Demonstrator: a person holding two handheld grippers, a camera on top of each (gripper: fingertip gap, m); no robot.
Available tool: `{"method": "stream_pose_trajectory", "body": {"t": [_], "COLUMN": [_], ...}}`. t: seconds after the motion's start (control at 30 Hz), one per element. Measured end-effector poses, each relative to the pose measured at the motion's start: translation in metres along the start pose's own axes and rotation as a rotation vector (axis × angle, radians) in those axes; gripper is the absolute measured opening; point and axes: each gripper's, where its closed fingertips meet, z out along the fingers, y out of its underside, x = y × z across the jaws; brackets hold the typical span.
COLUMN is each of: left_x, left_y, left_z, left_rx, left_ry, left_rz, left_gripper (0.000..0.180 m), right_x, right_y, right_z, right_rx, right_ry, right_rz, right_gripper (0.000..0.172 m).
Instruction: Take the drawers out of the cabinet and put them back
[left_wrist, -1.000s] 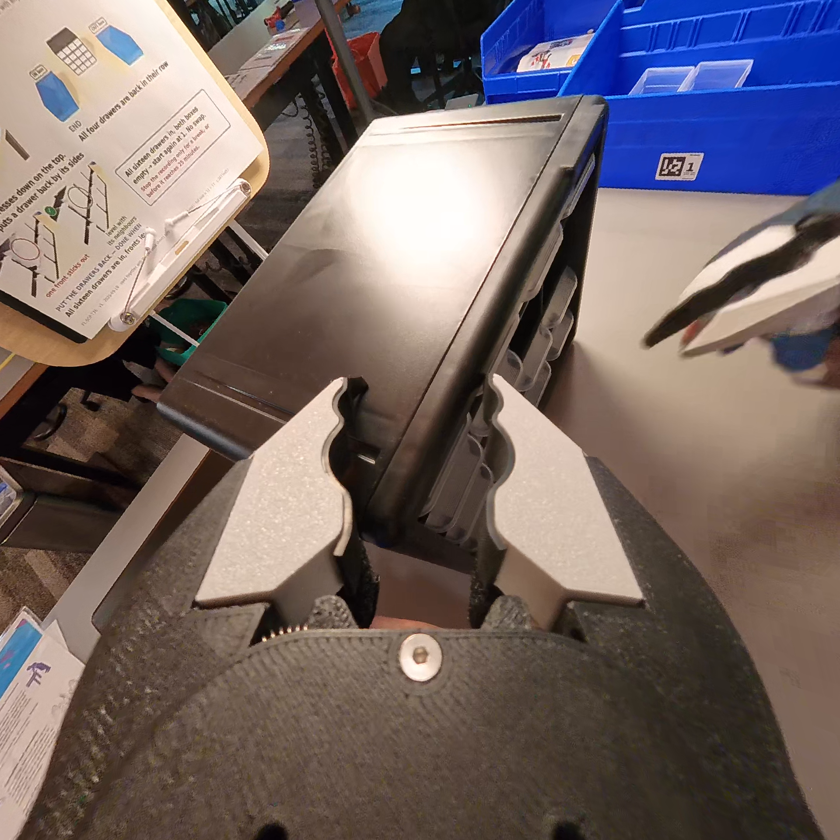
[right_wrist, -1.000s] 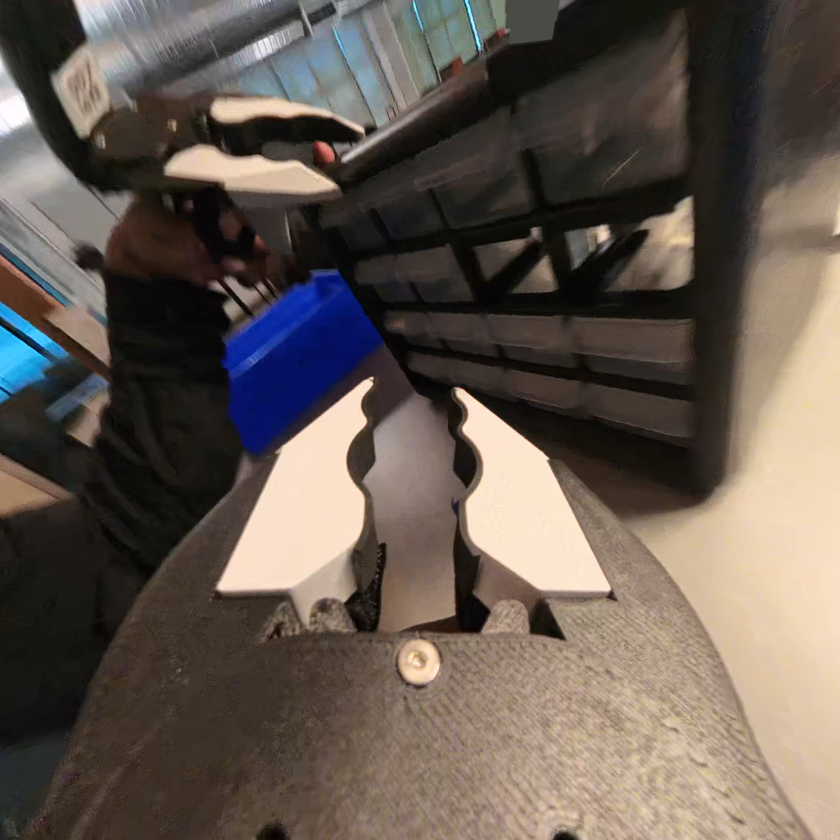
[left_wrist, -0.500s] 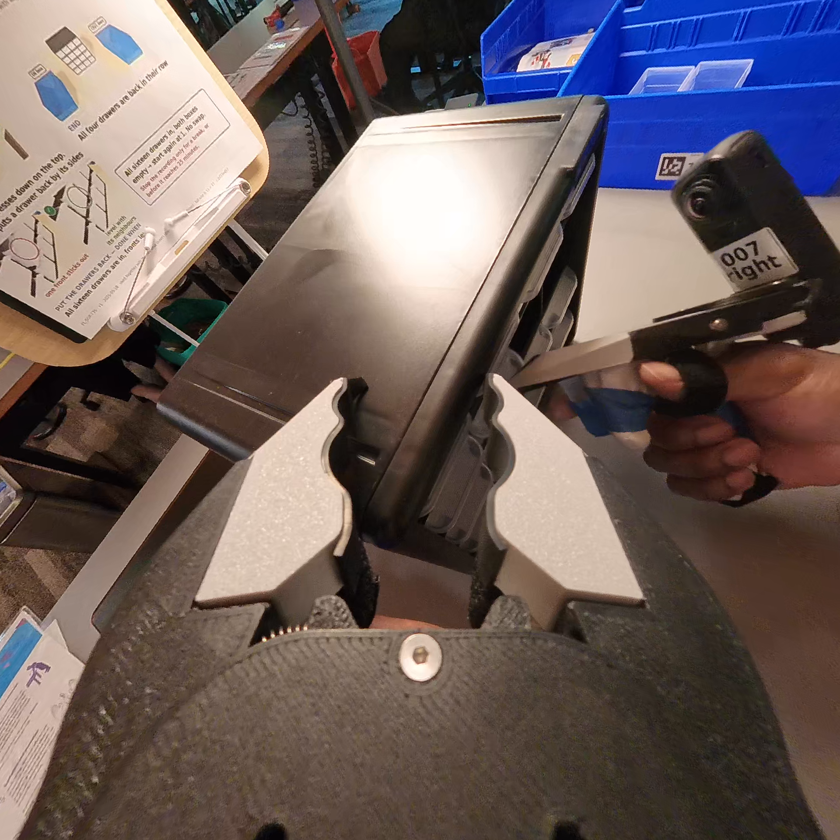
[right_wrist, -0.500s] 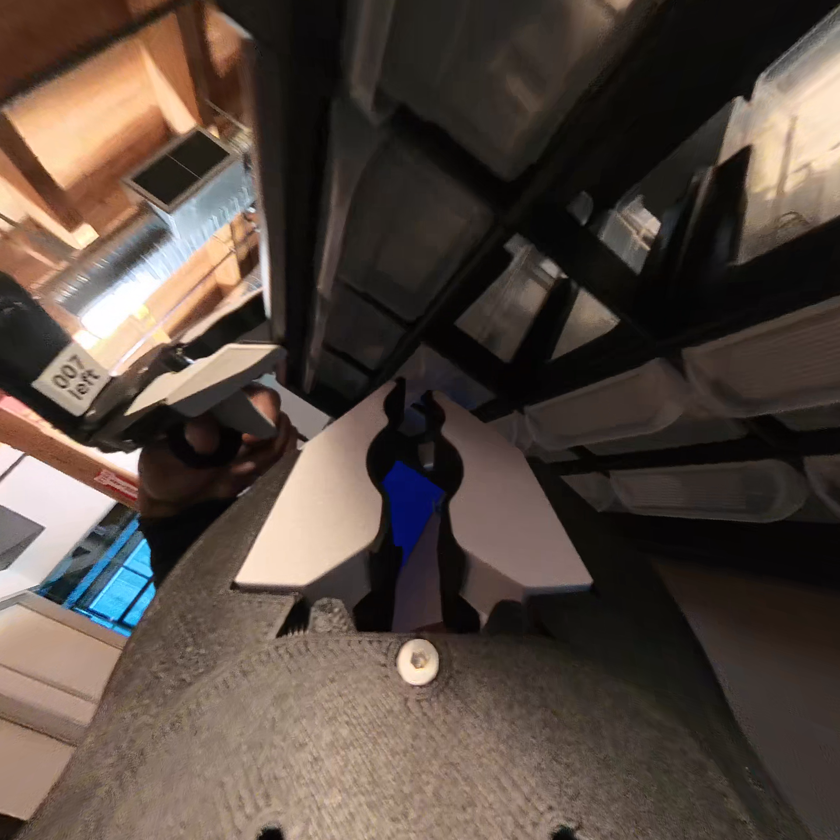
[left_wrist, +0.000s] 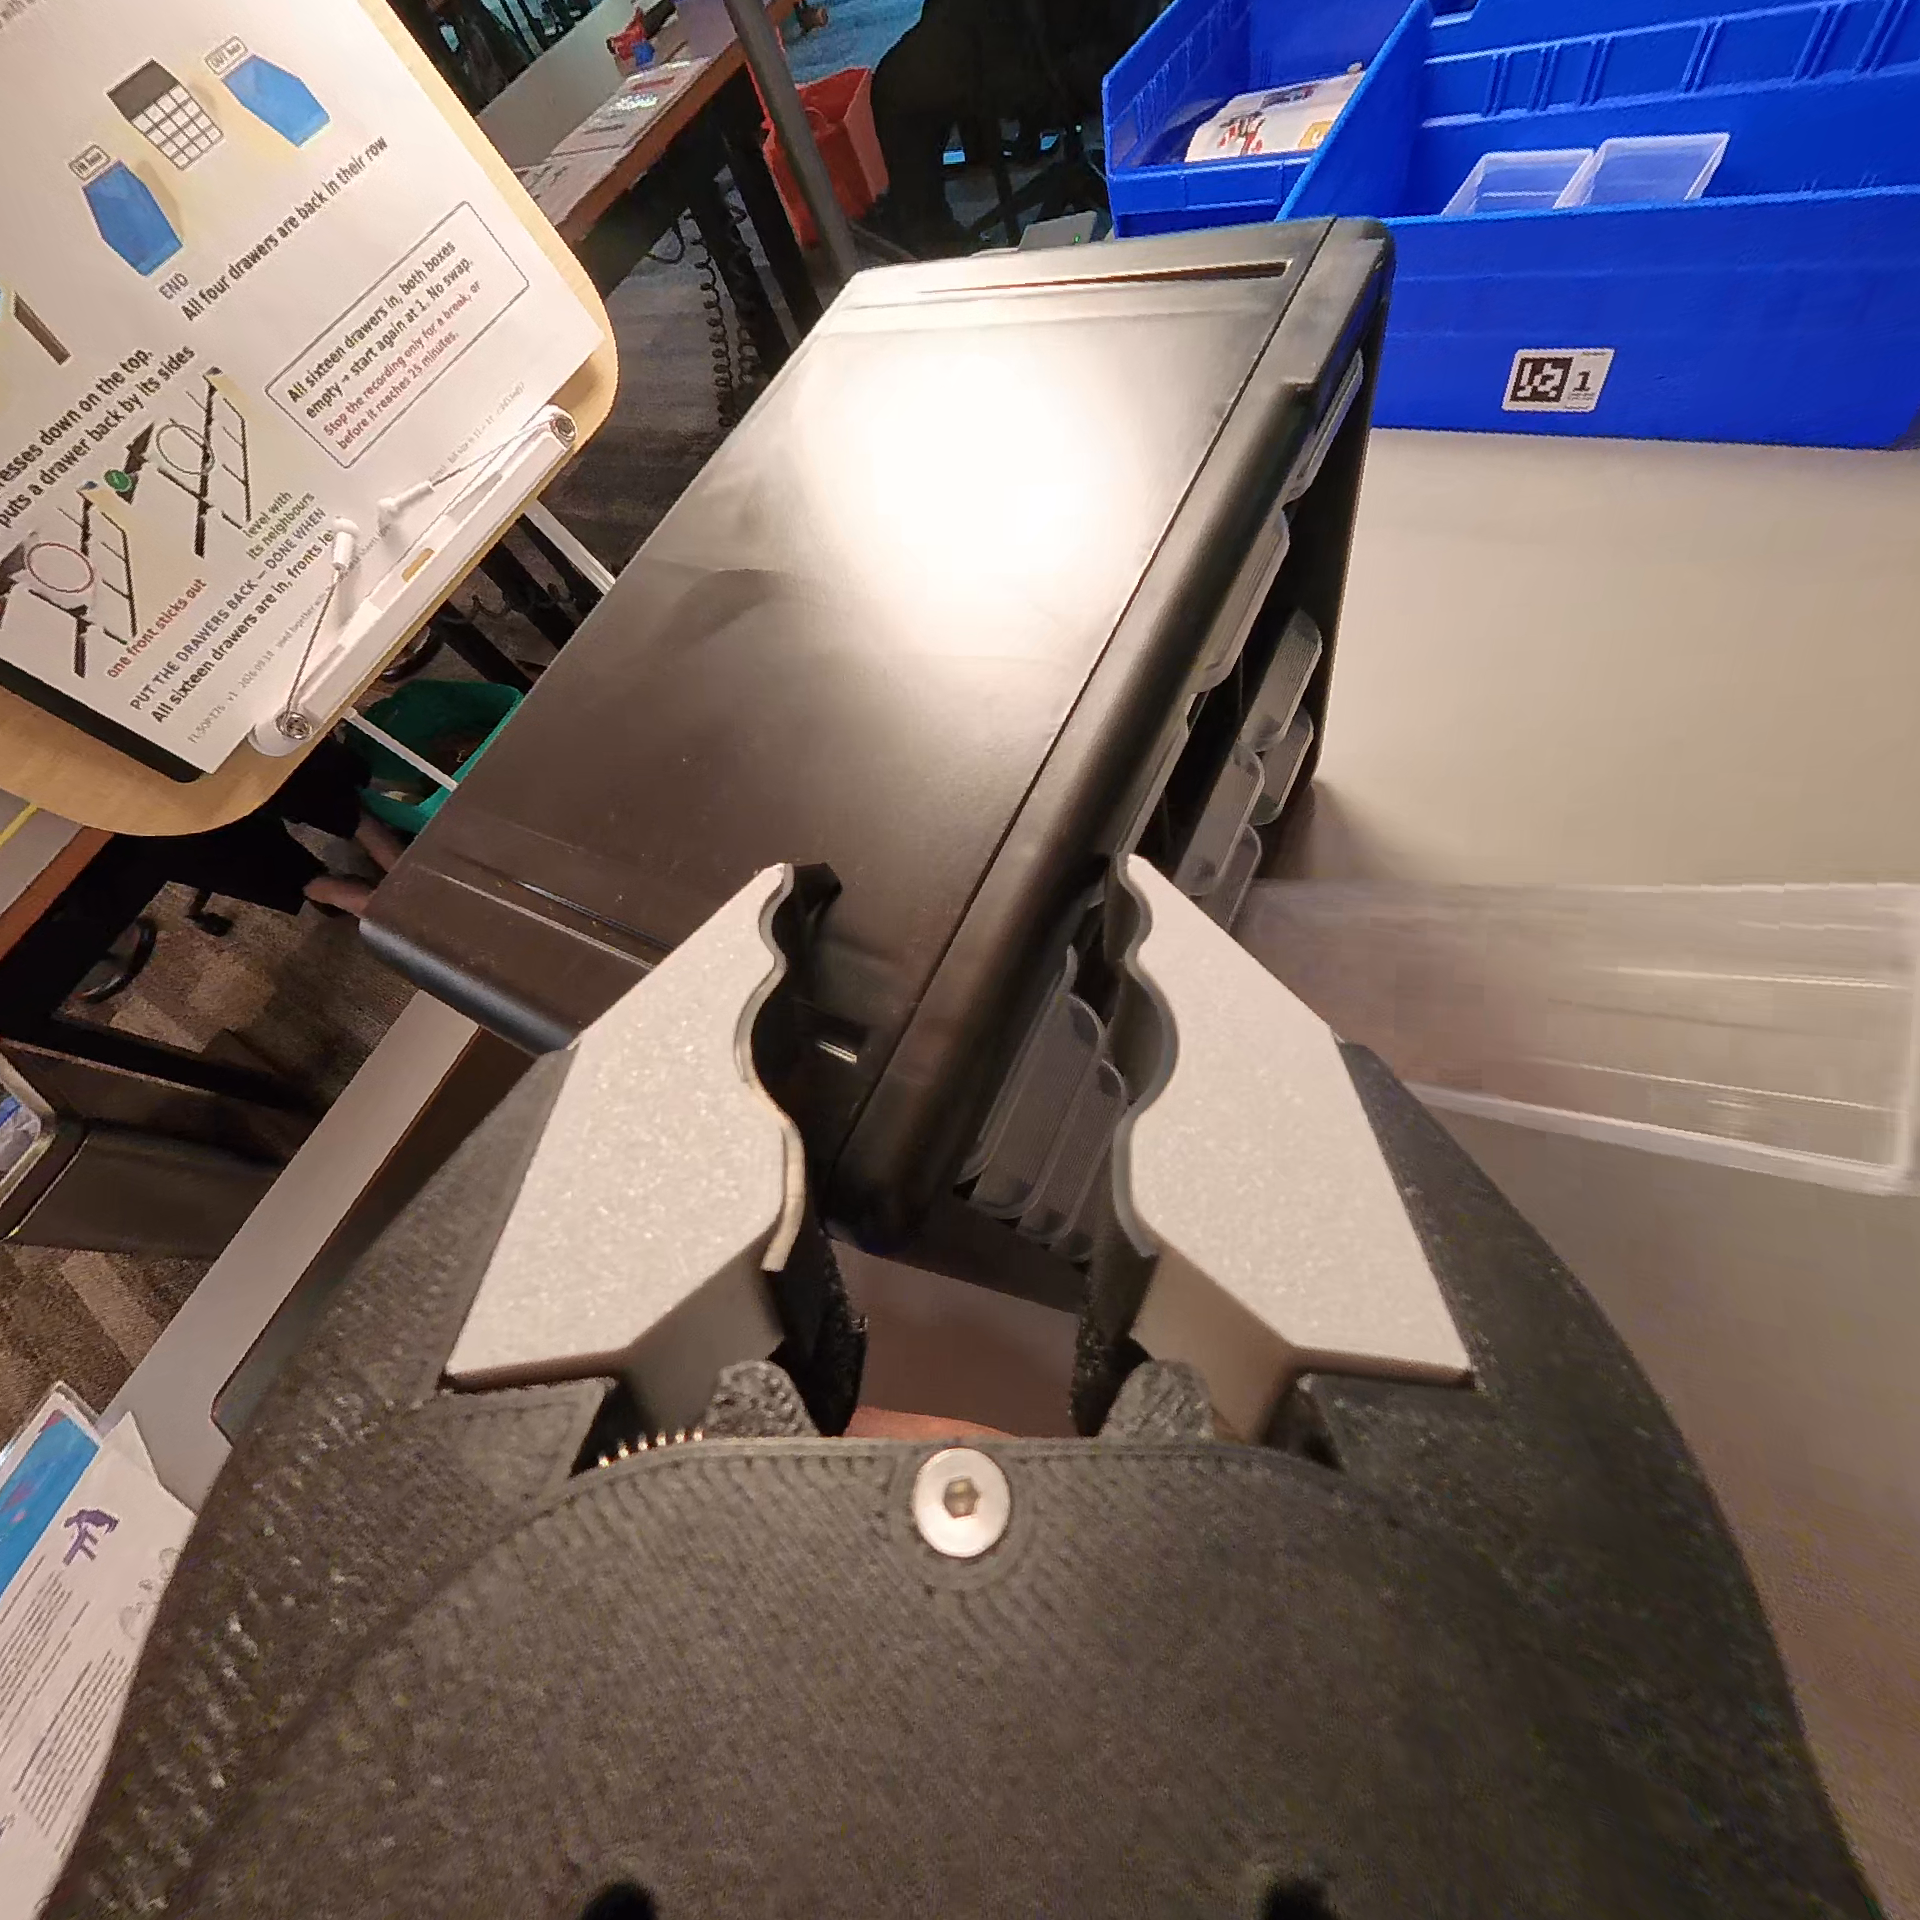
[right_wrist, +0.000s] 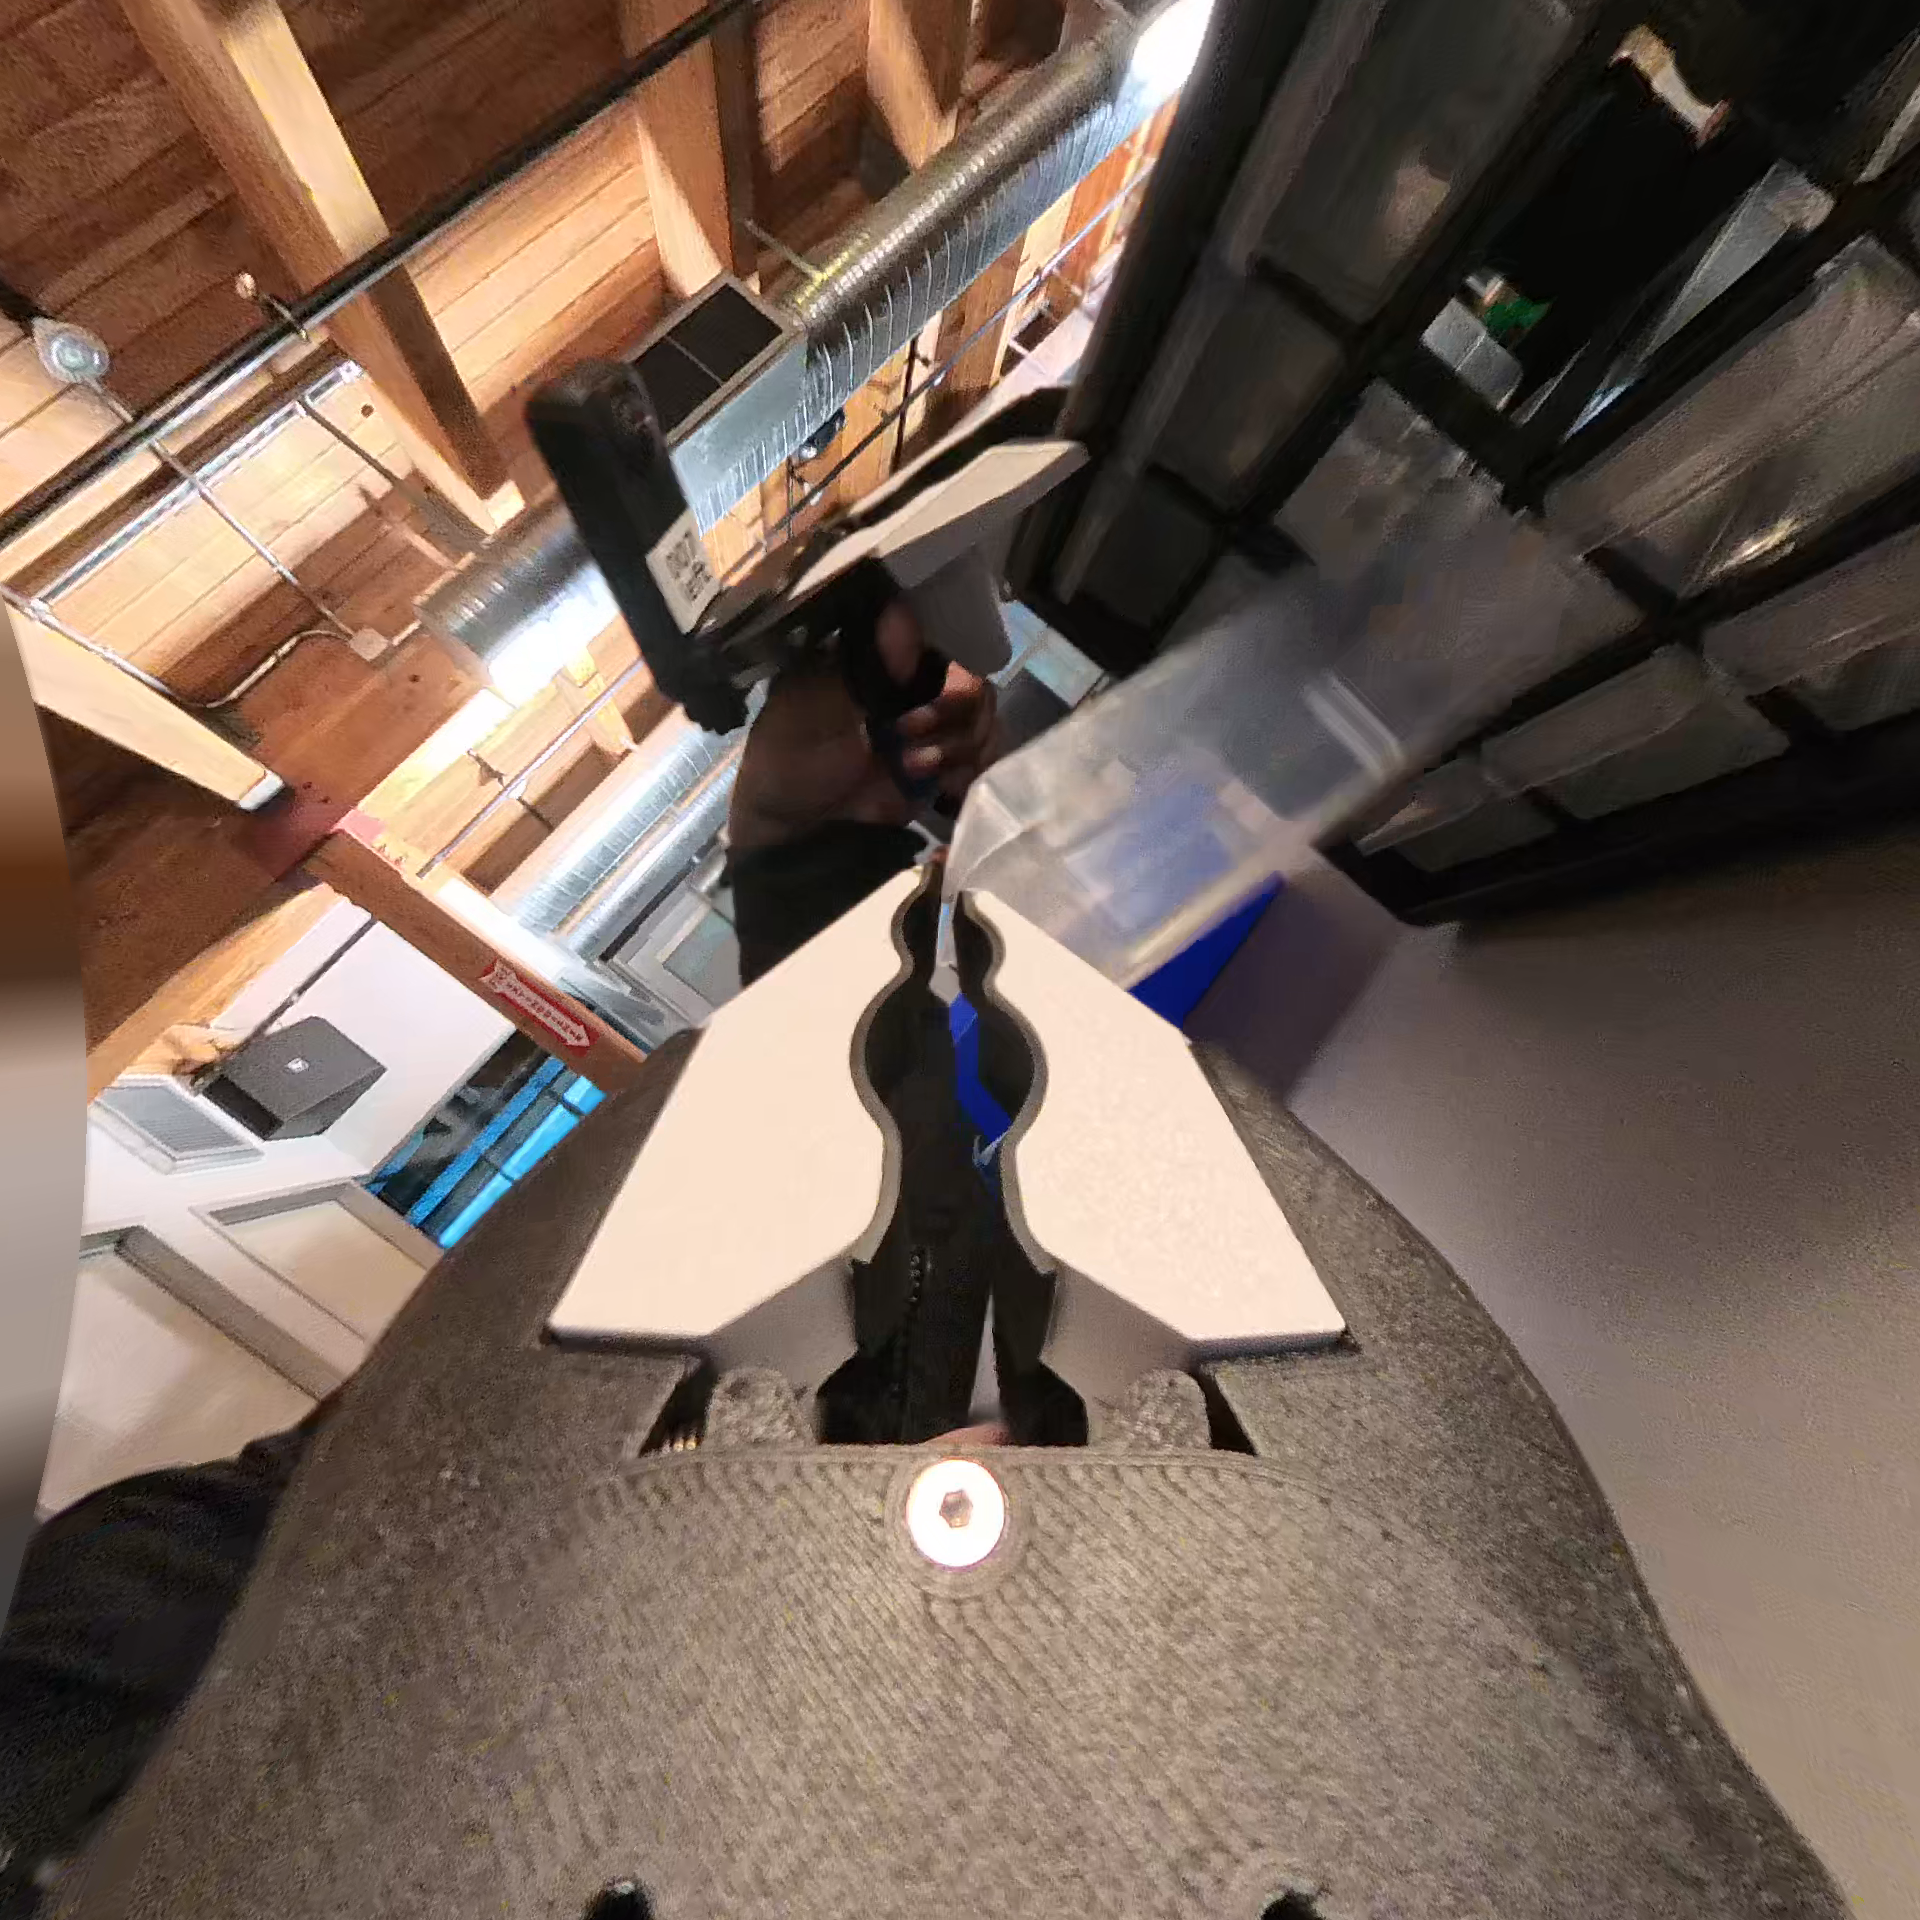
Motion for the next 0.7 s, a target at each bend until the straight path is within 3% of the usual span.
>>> {"method": "stream_pose_trajectory", "body": {"t": [0.2,0.37,0.43,0.57,0.7], "left_x": [0.000,0.000,0.000,0.000,0.000], "left_y": [0.000,0.000,0.000,0.000,0.000], "left_z": [0.000,0.000,0.000,0.000,0.000], "left_rx": [-0.003,-0.001,-0.001,-0.001,-0.001], "left_ry": [-0.004,-0.002,-0.002,-0.002,-0.003], "left_rz": [0.001,0.003,0.003,0.003,0.002], "left_gripper": [0.058,0.057,0.058,0.058,0.058], "right_x": [0.007,0.049,0.057,0.076,0.068], "right_y": [0.014,0.032,0.030,0.026,0.001], "right_z": [-0.056,-0.124,-0.149,-0.196,-0.205], "right_rx": [-0.127,-0.338,-0.384,-0.562,-0.663], "right_ry": [0.066,0.351,0.415,0.606,0.709], "right_rz": [0.066,0.041,0.019,-0.167,-0.427], "right_gripper": [0.003,0.007,0.021,0.030,0.030]}}
